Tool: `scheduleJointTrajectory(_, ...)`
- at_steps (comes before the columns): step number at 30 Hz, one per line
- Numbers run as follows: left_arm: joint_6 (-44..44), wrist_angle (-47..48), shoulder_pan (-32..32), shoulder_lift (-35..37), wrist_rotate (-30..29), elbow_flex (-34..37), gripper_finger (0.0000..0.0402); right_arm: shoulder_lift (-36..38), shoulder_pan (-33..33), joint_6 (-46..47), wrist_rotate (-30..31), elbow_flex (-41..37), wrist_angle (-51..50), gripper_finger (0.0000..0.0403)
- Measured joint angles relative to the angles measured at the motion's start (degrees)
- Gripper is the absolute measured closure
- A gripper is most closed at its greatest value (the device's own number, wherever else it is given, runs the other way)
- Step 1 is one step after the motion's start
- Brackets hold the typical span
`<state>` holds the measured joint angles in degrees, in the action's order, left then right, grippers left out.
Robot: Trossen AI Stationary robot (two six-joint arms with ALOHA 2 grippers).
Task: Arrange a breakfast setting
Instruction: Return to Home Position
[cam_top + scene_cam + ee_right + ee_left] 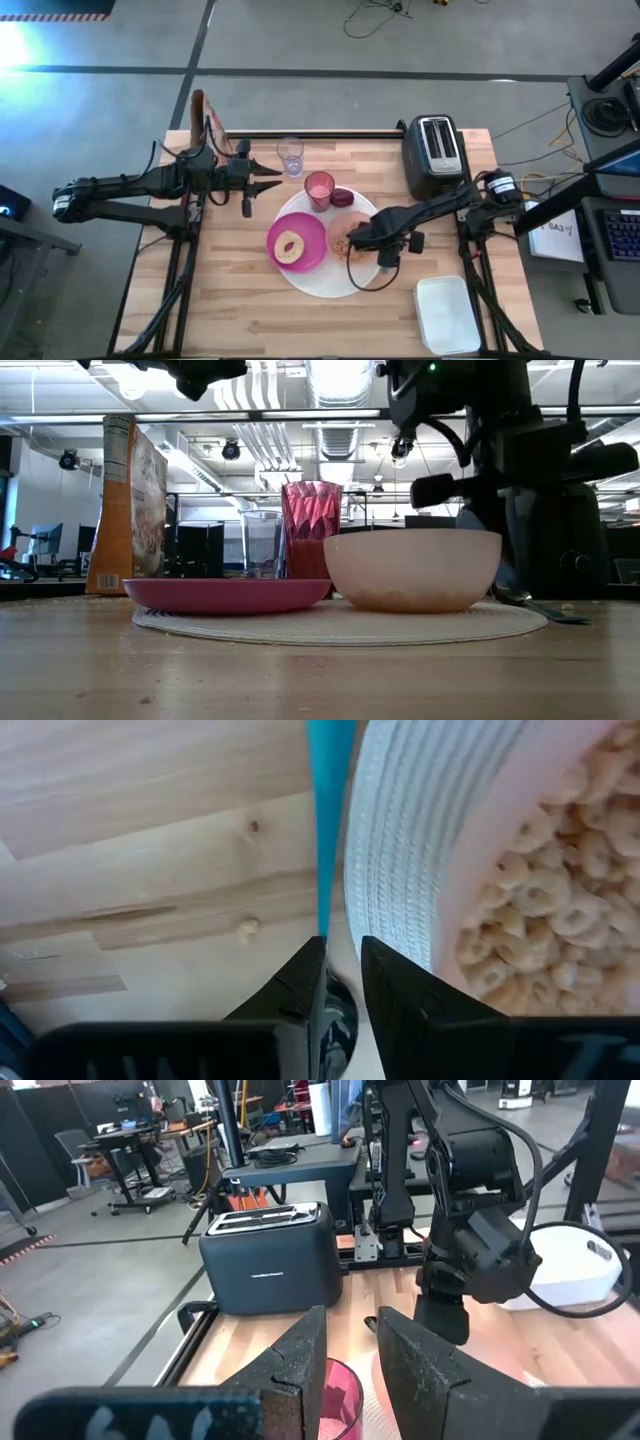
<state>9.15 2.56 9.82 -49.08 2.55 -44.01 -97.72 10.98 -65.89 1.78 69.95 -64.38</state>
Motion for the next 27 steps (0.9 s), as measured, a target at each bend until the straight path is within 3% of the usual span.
scheduleJointTrajectory(4, -2.4, -0.2, 0.0, 0.1, 0.0, 0.0, 0.0326, 2.9, 0.0, 2.2, 2.1, 0.0, 0.0, 0.0344)
scheduleJointTrajectory(10, -2.4, 2.1, 0.0, 1.5, 0.0, 0.0, 0.0326, 8.7, -0.9, 12.7, 2.3, 0.0, -0.3, 0.0344)
scheduleJointTrajectory(12, -2.2, 3.6, 0.0, 2.5, 0.0, 0.0, 0.0326, 10.8, -1.9, 15.5, -0.6, 0.0, -0.6, 0.0345)
scheduleJointTrajectory(19, -2.2, 6.3, 0.0, 6.5, 0.0, 0.0, 0.0326, 19.0, -10.1, 23.2, -20.7, -0.3, 0.7, 0.0358)
scheduleJointTrajectory(27, -2.2, 9.6, 0.0, 7.7, 0.0, 0.0, 0.0326, 26.0, -20.0, 25.6, -21.8, -6.4, 6.9, 0.036)
